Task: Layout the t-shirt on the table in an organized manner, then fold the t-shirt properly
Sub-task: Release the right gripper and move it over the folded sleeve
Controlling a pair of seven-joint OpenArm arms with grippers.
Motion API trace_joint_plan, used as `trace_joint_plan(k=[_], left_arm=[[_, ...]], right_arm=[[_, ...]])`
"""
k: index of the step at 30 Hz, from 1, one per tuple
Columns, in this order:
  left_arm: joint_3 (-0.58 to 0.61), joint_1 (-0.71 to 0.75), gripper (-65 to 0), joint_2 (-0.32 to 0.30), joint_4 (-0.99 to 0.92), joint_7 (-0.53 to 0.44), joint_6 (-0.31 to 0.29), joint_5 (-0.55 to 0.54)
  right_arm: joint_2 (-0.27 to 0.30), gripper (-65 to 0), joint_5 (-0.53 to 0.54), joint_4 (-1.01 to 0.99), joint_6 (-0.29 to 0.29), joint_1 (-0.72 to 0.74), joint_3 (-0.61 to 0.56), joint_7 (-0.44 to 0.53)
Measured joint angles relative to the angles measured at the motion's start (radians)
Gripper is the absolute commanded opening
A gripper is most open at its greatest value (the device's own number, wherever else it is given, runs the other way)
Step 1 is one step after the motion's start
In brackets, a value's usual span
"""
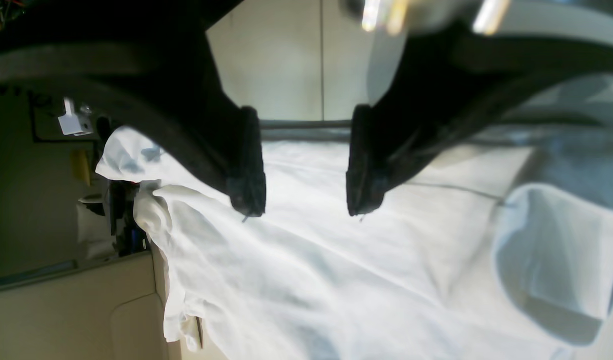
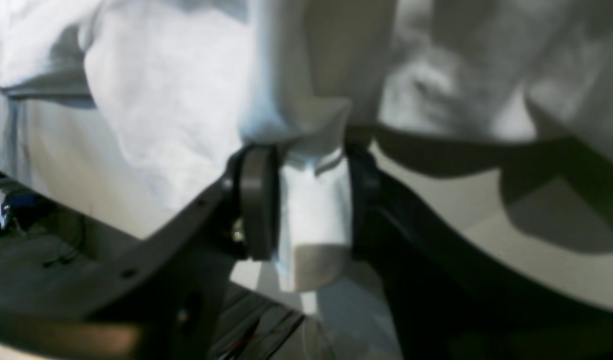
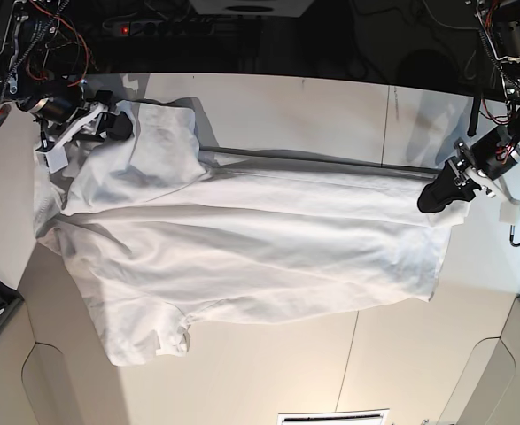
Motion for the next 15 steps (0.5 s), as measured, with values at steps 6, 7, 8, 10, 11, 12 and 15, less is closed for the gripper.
trace_joint_plan(k=[6, 7, 8, 10, 11, 12, 15], left_arm=[[0.0, 0.0, -34.6, 0.0, 0.0, 0.0, 0.0, 0.0], [0.0, 0.0, -34.6, 0.0, 0.0, 0.0, 0.0, 0.0], [0.0, 0.0, -34.6, 0.0, 0.0, 0.0, 0.0, 0.0], [0.0, 0.0, -34.6, 0.0, 0.0, -0.001, 0.0, 0.001], [0.0, 0.0, -34.6, 0.0, 0.0, -0.007, 0.0, 0.002], [0.0, 0.0, -34.6, 0.0, 0.0, -0.009, 0.0, 0.001], [0.0, 0.0, -34.6, 0.0, 0.0, -0.008, 0.0, 0.007]], right_arm=[[-0.01, -65.0, 0.1, 0.064, -0.004, -0.007, 0.0, -0.027], [-0.012, -65.0, 0.125, 0.079, -0.004, -0.006, 0.0, -0.026], [-0.012, -65.0, 0.14, 0.092, -0.004, -0.005, -0.001, -0.021], [-0.012, -65.0, 0.148, 0.115, -0.004, -0.002, -0.001, -0.014], [-0.012, -65.0, 0.149, 0.12, -0.004, 0.007, -0.001, -0.013], [-0.011, -65.0, 0.15, 0.122, -0.004, 0.021, -0.001, -0.013], [-0.011, -65.0, 0.156, 0.123, -0.004, 0.077, -0.01, -0.007]])
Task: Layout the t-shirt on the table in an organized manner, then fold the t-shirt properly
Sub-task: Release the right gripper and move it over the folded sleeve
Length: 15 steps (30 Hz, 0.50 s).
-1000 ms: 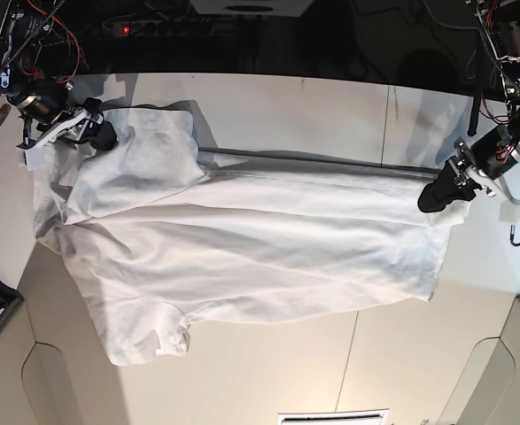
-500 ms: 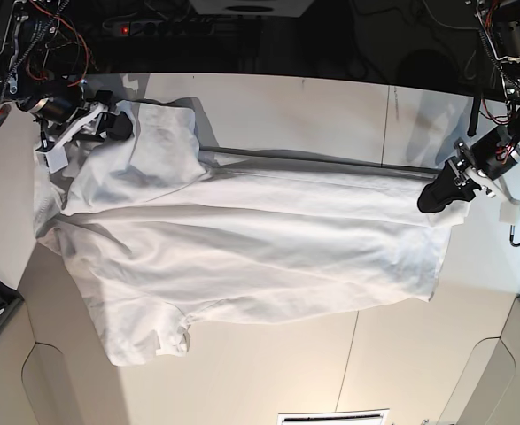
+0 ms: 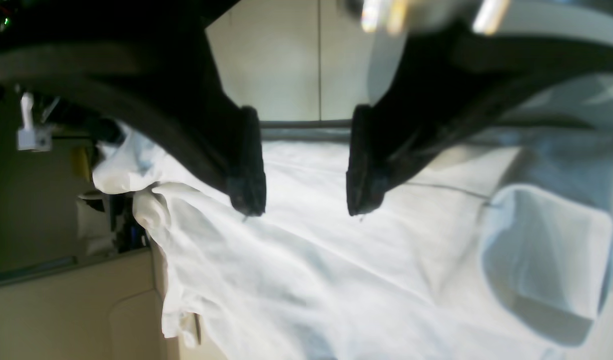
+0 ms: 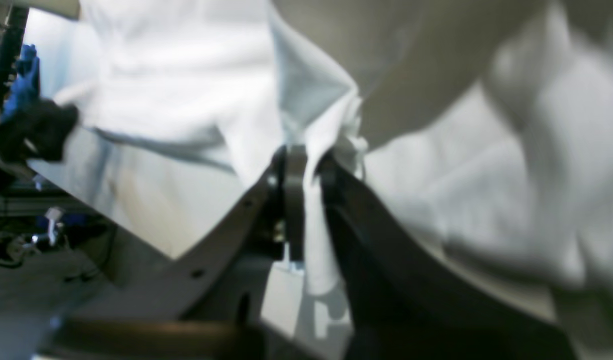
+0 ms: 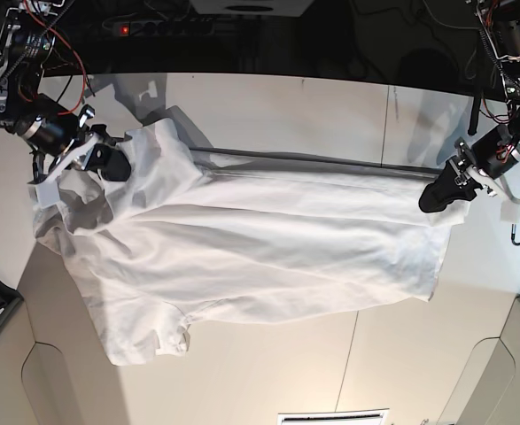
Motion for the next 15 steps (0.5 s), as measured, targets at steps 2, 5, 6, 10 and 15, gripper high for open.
trace_joint_plan(k=[2, 5, 6, 10, 15], left_arm=[[0.0, 0.0, -34.6, 0.0, 0.0, -0.002, 0.0, 0.0], [0.0, 0.0, -34.6, 0.0, 0.0, -0.011, 0.0, 0.0], [0.0, 0.0, -34.6, 0.0, 0.0, -0.011, 0.0, 0.002], [0.0, 0.0, -34.6, 0.0, 0.0, -0.011, 0.0, 0.016], [0.0, 0.0, -34.6, 0.0, 0.0, -0.011, 0.0, 0.016]], right_arm=[[0.0, -65.0, 0.004, 0.002, 0.0, 0.033, -0.019, 0.006], [-0.005, -65.0, -0.024, 0.002, -0.001, 0.084, -0.064, 0.002], [-0.014, -65.0, -0.039, 0.002, -0.001, 0.101, -0.077, 0.005], [-0.069, -65.0, -0.088, 0.002, 0.0, 0.163, -0.132, 0.018], [-0.13, -47.9, -0.204, 0.002, 0.0, 0.202, -0.161, 0.1]])
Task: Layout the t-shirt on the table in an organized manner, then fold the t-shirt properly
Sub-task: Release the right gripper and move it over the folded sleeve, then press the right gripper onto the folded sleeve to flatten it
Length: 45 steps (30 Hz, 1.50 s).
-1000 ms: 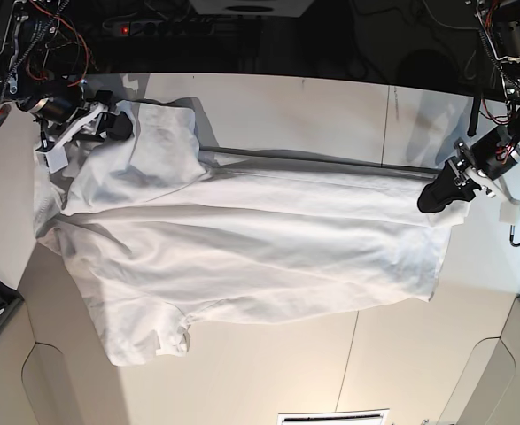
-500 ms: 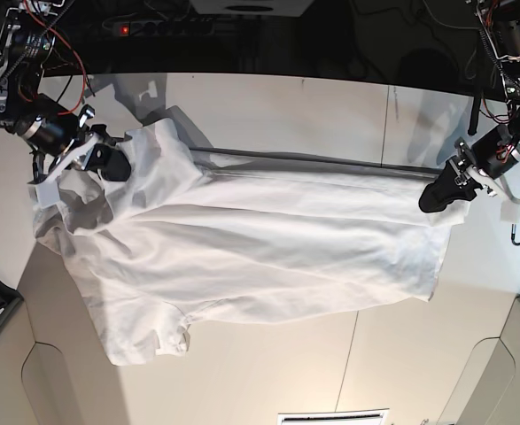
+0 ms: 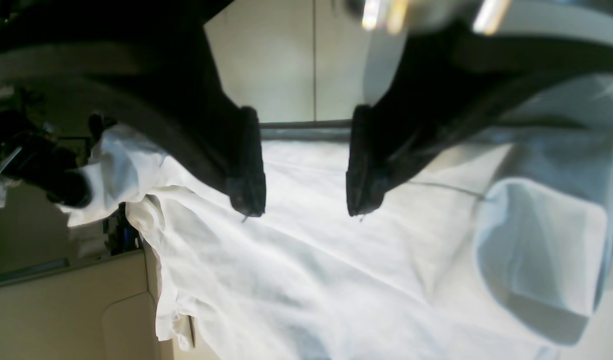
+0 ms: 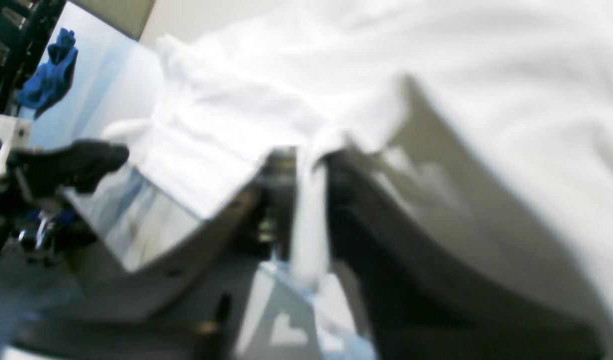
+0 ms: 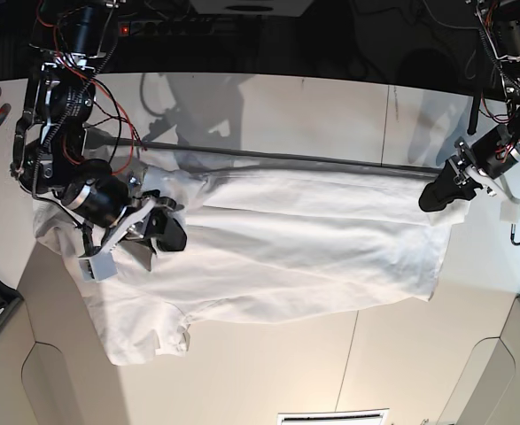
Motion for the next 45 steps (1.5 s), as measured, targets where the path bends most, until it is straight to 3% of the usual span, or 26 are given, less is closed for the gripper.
trace_joint_plan(k=[4, 14, 16, 18, 23, 29, 36, 42, 45], left_arm=[[0.0, 0.0, -34.6, 0.0, 0.0, 0.0, 0.0, 0.0], [0.0, 0.0, -34.6, 0.0, 0.0, 0.0, 0.0, 0.0], [0.0, 0.0, -34.6, 0.0, 0.0, 0.0, 0.0, 0.0], [0.0, 0.0, -34.6, 0.0, 0.0, 0.0, 0.0, 0.0], [0.0, 0.0, -34.6, 0.0, 0.0, 0.0, 0.0, 0.0], [0.0, 0.0, -34.6, 0.0, 0.0, 0.0, 0.0, 0.0], [0.0, 0.0, -34.7, 0.0, 0.0, -0.021, 0.0, 0.0], [-0.001, 0.0, -34.7, -0.014, 0.0, -0.179, 0.0, 0.192], [-0.001, 0.0, -34.7, -0.013, 0.0, -0.187, 0.0, 0.214]], right_arm=[[-0.027, -45.4, -0.072, 0.0, -0.001, 0.033, -0.002, 0.064], [-0.027, -46.2, -0.133, 0.0, -0.012, 0.08, -0.002, 0.084], [-0.027, -52.1, -0.133, 0.0, -0.012, 0.083, -0.002, 0.082], [-0.027, -64.1, -0.132, 0.0, -0.012, 0.089, 0.0, 0.082], [-0.027, -65.0, -0.027, 0.099, -0.013, 0.079, 0.087, -0.043], [-0.027, -65.0, -0.001, 0.279, -0.013, -0.024, 0.238, -0.072], [-0.027, -65.0, -0.008, 0.286, -0.026, -0.198, 0.32, -0.073], [-0.03, -65.0, -0.007, 0.273, -0.027, -0.253, 0.317, -0.064], [-0.03, -65.0, -0.007, 0.234, -0.026, -0.25, 0.302, -0.028]])
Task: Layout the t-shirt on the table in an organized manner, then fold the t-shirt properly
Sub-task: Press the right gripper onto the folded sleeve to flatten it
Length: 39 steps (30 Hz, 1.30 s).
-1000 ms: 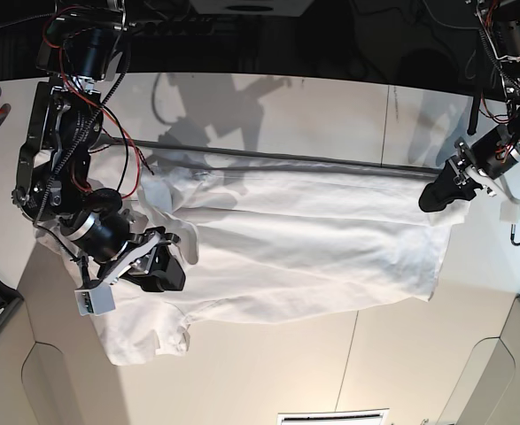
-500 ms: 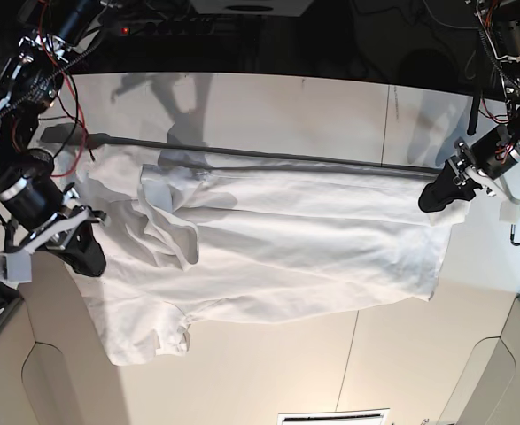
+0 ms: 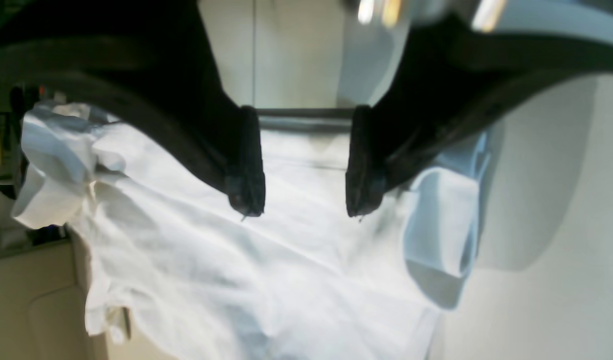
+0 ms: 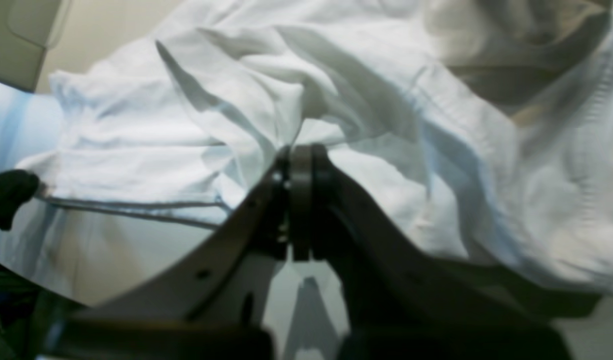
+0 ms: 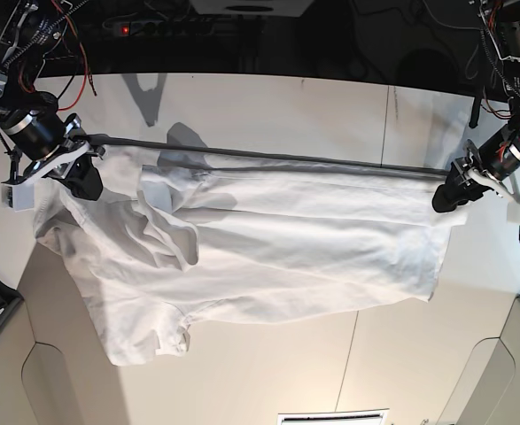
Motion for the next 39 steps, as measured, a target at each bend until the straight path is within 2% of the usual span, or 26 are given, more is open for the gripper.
trace_joint_plan(k=[4, 10, 17, 23, 28, 33, 37, 39], left_arm=[[0.0, 0.0, -34.7, 0.0, 0.0, 0.0, 0.0, 0.0], [0.0, 0.0, -34.7, 0.0, 0.0, 0.0, 0.0, 0.0], [0.0, 0.0, -34.7, 0.002, 0.0, 0.0, 0.0, 0.0], [0.0, -0.003, -34.7, 0.002, 0.0, 0.0, 0.0, 0.0], [0.0, -0.003, -34.7, 0.002, 0.0, 0.0, 0.0, 0.0], [0.0, -0.004, -34.7, 0.002, 0.0, 0.0, 0.0, 0.0], [0.0, -0.004, -34.7, 0.002, 0.0, 0.0, 0.0, 0.002], [0.0, -0.005, -34.7, 0.002, 0.0, 0.0, 0.0, 0.011]], right_arm=[[0.0, -65.0, -0.075, -0.103, -0.023, 0.005, -0.055, 0.048], [0.0, -65.0, -0.199, -0.145, -0.155, 0.008, -0.118, 0.202], [0.0, -65.0, -0.283, -0.164, -0.208, 0.093, -0.283, 0.208], [0.001, -65.0, -0.278, -0.269, -0.215, 0.172, -0.427, 0.209], [0.003, -65.0, -0.241, -0.303, -0.151, 0.275, -0.519, 0.241], [-0.017, -65.0, -0.245, -0.303, -0.138, 0.381, -0.529, 0.241], [-0.025, -65.0, -0.259, -0.274, -0.135, 0.418, -0.517, 0.169], [-0.026, -65.0, -0.325, -0.217, -0.175, 0.409, -0.49, 0.137]])
